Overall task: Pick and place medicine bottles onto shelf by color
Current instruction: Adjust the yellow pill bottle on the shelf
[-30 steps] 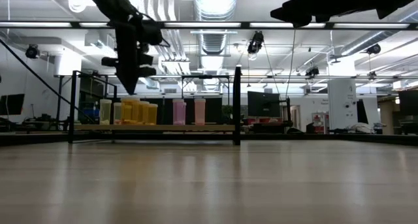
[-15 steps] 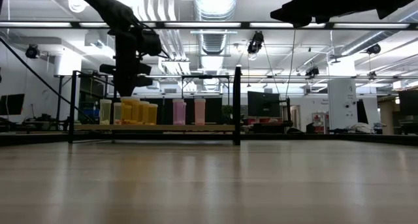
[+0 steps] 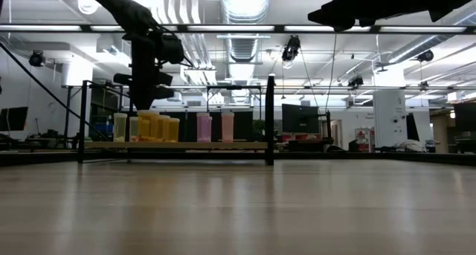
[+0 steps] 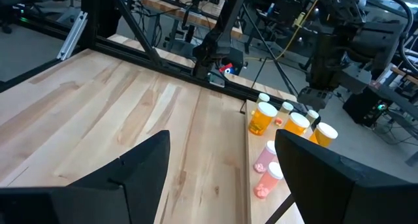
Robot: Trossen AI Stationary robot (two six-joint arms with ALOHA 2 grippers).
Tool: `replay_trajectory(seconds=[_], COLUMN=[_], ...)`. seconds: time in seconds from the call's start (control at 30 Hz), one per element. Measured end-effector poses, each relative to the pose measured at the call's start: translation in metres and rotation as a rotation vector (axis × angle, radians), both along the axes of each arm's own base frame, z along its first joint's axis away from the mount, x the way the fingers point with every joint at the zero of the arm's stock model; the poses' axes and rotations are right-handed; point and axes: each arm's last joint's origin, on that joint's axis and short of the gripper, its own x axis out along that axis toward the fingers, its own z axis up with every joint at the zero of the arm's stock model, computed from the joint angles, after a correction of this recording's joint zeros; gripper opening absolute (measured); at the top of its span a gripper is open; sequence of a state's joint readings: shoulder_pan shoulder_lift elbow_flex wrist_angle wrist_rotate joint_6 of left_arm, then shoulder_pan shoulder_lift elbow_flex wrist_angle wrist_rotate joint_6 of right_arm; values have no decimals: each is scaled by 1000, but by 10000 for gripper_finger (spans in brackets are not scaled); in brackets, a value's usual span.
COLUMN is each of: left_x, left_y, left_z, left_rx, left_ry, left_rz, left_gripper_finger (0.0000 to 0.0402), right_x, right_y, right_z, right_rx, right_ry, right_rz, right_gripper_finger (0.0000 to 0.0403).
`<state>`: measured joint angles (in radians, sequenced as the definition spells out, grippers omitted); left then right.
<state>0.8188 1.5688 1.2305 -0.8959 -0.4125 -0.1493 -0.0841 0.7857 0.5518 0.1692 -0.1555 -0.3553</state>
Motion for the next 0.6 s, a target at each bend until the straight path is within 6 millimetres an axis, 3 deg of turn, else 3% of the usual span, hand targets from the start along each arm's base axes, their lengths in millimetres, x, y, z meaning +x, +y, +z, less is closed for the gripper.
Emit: replay_trajectory(seconds=[0.6], left_x=[0], left_y=[-1], left_z=[-7], left_rx=[-23], left_ry=[-31], left_rz=[-14], left_gripper_finger=[0], right_x=[0], right_y=[0], right_z=[0], right_rx=[0], right_ry=[1], right_rz=[0], right_gripper_finger=[267])
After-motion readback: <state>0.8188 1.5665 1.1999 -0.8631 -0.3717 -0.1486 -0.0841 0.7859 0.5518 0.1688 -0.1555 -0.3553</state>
